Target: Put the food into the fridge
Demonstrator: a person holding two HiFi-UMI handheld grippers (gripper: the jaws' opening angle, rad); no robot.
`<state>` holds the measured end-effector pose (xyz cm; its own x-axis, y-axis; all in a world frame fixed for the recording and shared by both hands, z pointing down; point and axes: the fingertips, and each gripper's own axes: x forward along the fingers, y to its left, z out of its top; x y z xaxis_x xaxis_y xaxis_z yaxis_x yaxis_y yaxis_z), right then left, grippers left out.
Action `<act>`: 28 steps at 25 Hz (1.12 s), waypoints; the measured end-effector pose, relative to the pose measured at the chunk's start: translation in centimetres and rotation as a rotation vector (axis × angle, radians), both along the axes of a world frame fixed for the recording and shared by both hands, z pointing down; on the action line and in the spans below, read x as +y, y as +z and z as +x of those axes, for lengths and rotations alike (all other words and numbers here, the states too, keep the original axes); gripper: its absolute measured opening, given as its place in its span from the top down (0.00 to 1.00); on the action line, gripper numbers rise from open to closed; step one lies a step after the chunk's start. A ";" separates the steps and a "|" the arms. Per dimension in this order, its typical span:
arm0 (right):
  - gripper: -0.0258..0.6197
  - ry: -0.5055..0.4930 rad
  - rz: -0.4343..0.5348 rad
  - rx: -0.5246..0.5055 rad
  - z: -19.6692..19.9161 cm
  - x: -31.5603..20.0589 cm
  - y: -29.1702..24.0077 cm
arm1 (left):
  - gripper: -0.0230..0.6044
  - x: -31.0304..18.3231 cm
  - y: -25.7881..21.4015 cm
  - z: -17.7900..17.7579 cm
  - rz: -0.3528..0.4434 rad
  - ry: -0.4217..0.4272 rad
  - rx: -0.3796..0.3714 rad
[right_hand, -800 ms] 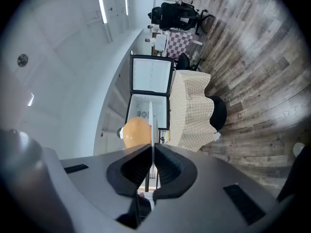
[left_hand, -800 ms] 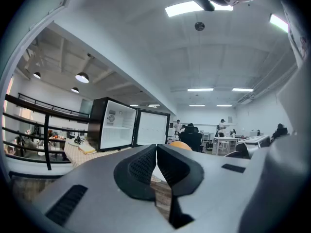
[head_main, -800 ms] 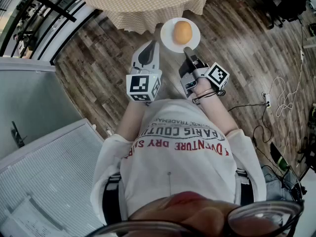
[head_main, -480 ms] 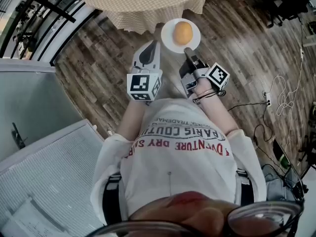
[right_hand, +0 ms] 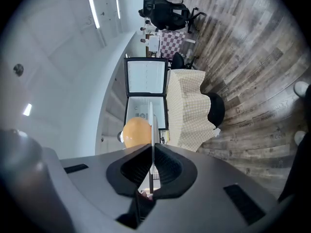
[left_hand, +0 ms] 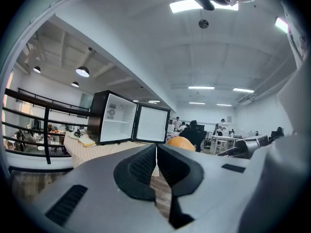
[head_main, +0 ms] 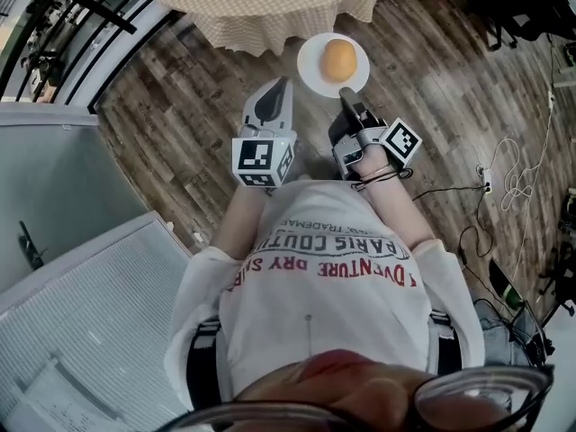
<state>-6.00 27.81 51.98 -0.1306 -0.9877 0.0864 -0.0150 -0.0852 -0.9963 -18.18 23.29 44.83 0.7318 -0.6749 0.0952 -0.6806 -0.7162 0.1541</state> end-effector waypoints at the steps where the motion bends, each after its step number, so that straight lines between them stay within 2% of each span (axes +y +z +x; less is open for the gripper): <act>1: 0.91 -0.004 -0.004 -0.005 0.0 -0.1 0.2 | 0.92 0.0 0.1 0.0 -0.001 -0.006 0.000; 6: 0.91 -0.064 -0.014 -0.012 0.8 -2.7 1.0 | 0.92 -1.8 0.2 0.6 -0.001 -0.047 -0.008; 11: 0.91 -0.159 -0.005 -0.036 2.7 -7.2 1.3 | 0.92 -5.2 0.1 2.0 0.007 -0.155 -0.014; 14: 0.91 -0.198 -0.008 -0.051 6.1 -9.9 0.6 | 0.92 -7.2 -0.5 5.1 0.003 -0.197 -0.017; 18: 0.91 -0.252 -0.011 -0.055 13.0 -14.2 -0.8 | 0.92 -10.7 -1.8 11.8 -0.012 -0.252 -0.017; 23: 0.91 -0.299 0.005 -0.050 20.1 -18.3 -2.3 | 0.92 -13.8 -2.6 18.0 -0.027 -0.318 -0.014; 25: 0.91 -0.313 -0.004 -0.047 21.4 -19.0 -2.1 | 0.92 -14.4 -2.4 19.0 -0.033 -0.344 -0.005; 28: 0.91 -0.332 -0.004 -0.044 21.4 -19.0 -1.1 | 0.92 -14.3 -1.4 18.8 -0.034 -0.362 0.006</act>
<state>15.40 8.76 50.90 -0.4486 -0.8903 0.0775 0.0002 -0.0868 -0.9962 0.62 9.03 43.41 0.4468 -0.8867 0.1187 -0.8880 -0.4235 0.1790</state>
